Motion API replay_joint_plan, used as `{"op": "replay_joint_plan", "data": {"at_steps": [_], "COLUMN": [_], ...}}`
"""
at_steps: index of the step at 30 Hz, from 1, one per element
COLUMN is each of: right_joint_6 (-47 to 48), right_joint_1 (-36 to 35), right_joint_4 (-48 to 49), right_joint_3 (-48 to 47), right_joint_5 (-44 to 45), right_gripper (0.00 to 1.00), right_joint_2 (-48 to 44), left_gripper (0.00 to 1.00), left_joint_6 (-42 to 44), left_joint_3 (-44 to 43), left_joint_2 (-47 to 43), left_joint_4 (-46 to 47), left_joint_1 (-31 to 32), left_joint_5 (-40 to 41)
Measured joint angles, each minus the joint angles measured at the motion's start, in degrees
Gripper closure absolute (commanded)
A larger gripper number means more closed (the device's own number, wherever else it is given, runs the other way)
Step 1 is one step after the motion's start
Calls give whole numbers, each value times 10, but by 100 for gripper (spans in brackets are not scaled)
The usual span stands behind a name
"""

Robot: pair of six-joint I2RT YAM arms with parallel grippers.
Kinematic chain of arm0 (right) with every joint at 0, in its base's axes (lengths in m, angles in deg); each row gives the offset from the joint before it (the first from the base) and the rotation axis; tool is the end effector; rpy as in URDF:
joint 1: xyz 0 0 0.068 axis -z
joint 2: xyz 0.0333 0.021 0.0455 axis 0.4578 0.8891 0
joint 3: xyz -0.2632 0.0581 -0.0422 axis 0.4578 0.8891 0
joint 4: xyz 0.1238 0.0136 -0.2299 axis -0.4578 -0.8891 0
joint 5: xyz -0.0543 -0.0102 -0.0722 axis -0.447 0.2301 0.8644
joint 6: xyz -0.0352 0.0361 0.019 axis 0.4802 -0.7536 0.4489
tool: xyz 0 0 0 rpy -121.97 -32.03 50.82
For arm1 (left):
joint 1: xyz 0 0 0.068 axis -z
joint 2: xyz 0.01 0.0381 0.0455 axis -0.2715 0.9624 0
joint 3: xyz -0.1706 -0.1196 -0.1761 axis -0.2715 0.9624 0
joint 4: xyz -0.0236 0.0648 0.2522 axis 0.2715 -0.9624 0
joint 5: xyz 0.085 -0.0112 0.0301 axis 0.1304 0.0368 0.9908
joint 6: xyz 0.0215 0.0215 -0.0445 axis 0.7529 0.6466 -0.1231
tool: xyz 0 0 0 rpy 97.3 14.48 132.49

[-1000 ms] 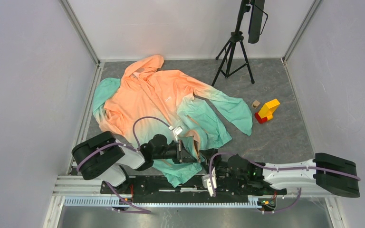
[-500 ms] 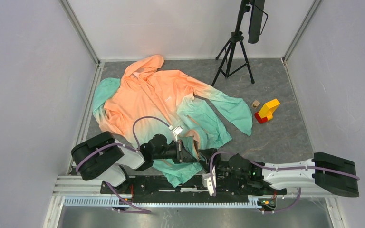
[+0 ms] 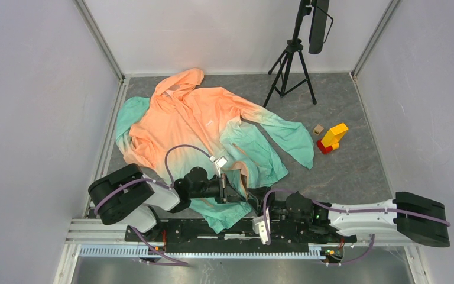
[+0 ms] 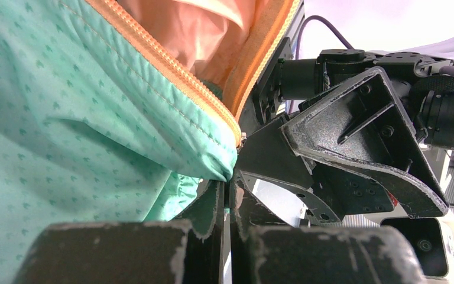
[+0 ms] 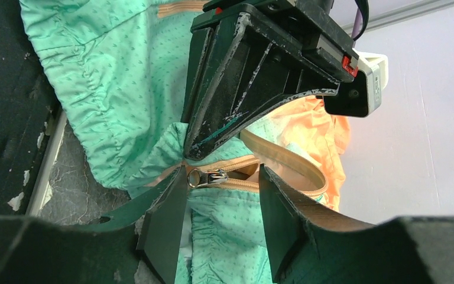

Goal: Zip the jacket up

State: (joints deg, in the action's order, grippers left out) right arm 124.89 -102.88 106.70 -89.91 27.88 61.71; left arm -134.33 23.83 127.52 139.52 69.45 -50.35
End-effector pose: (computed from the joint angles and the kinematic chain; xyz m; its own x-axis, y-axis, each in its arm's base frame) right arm 0.0418 0.1600 0.1412 0.7698 -0.3597 -0.5273 -0.5836 -0.0617 -0.8097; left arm 0.1211 -0.1907 0.1223 -0.9488 -0.0553 -0.3109 0.2757 0.3351 -0.9010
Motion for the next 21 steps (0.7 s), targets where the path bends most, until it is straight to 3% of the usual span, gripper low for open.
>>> {"op": "replay_joint_plan", "data": {"at_steps": [21], "right_joint_6": [-10], "right_joint_1": [0], "right_joint_4": [-31], "right_joint_3": [0], "right_joint_5": [2], "right_gripper": [59], "right_joint_2": [-27], "left_gripper": [98], "left_joint_6": [0], "left_joint_3": [0], "left_joint_2": [7], "left_joint_4": [11], "left_joint_1": [0], "left_joint_5": [0]}}
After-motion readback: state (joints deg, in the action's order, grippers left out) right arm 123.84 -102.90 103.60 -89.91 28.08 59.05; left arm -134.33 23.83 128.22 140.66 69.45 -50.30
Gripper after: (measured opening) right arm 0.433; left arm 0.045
